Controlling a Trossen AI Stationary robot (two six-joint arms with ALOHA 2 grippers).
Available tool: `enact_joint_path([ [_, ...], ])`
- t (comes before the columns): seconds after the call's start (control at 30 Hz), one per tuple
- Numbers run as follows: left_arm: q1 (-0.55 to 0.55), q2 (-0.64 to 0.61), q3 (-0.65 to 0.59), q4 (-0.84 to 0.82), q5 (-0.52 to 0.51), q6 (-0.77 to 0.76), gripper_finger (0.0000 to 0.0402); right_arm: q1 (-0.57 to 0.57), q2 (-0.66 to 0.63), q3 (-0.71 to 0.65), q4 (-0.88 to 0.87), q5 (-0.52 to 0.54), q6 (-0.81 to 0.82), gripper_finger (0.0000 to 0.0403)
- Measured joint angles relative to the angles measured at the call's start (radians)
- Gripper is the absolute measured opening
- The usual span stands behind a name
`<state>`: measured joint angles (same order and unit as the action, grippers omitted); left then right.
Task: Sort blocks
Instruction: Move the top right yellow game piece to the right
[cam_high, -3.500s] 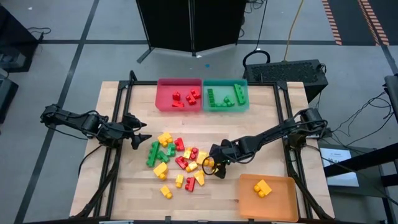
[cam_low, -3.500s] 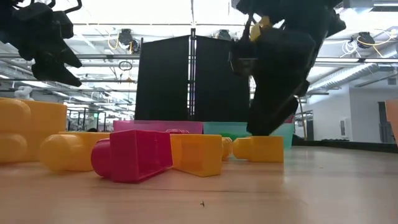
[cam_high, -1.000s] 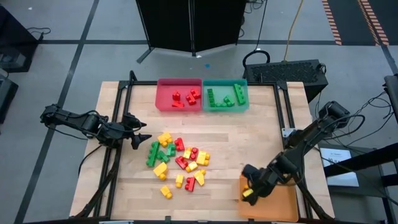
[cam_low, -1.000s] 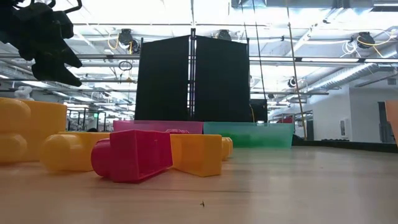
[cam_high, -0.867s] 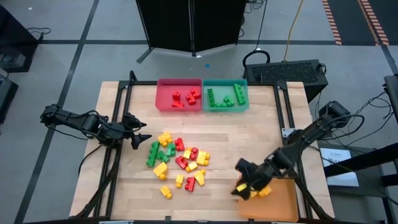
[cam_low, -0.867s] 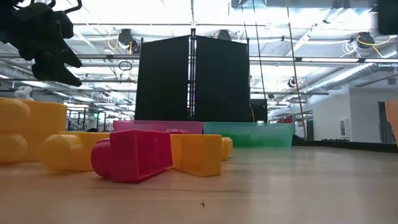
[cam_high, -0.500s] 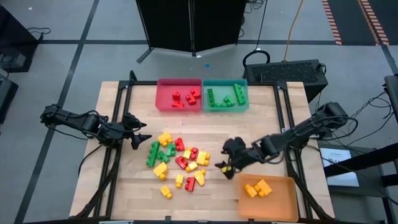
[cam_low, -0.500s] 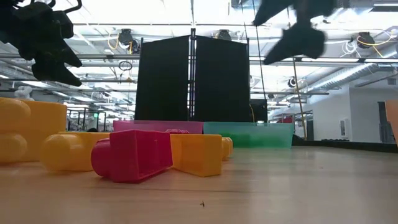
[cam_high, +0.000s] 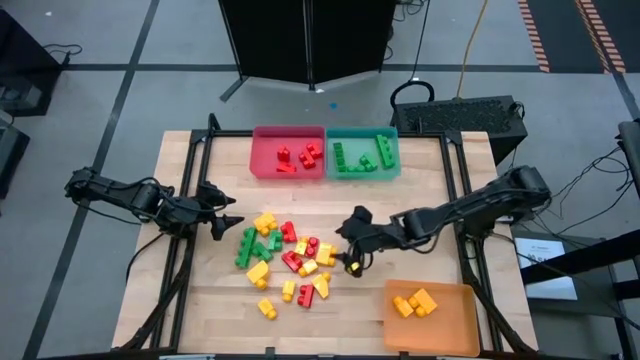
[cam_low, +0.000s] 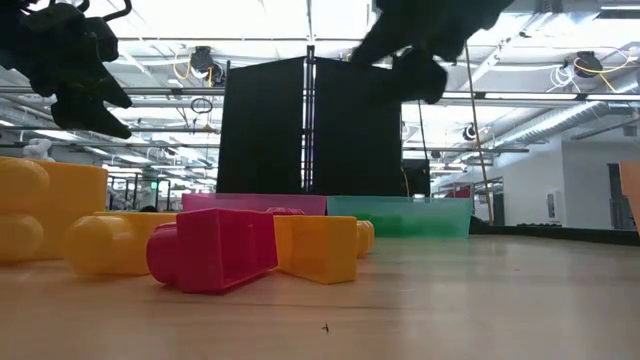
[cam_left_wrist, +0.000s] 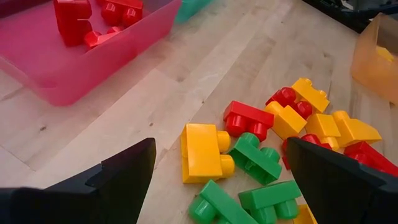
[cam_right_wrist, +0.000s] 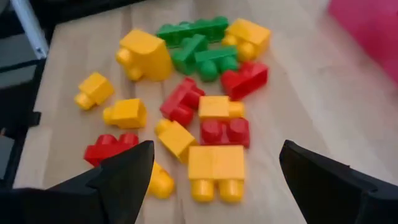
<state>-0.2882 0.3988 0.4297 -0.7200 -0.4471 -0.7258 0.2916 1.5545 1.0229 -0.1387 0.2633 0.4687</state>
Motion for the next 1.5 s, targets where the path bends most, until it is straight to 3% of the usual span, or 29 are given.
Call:
enact_joint_path([
  [0.1, 0.000, 0.000, 0.000, 0.000, 0.000, 0.000, 0.0361, -0.001, 0.059, 0.001, 0.084, -0.006, -0.032, 0.0338],
  [0.5, 0.000, 0.000, 0.000, 0.000, -0.001, 0.000, 0.0361, -0.039, 0.276, 0.001, 0.110, -0.004, 0.034, 0.0338],
  [1.07, 0.000, 0.000, 0.000, 0.000, -0.002, 0.000, 0.0361, -0.038, 0.407, 0.004, 0.273, -0.003, 0.130, 0.0338],
  [1.37, 0.000, 0.000, 0.000, 0.000, -0.002, 0.000, 0.0361, -0.107, 0.392, 0.012, 0.011, -0.005, 0.400, 0.0337],
  [1.5, 0.000, 0.000, 0.000, 0.000, -0.002, 0.000, 0.0361, -0.142, 0.341, 0.007, -0.086, 0.001, 0.409, 0.0337],
])
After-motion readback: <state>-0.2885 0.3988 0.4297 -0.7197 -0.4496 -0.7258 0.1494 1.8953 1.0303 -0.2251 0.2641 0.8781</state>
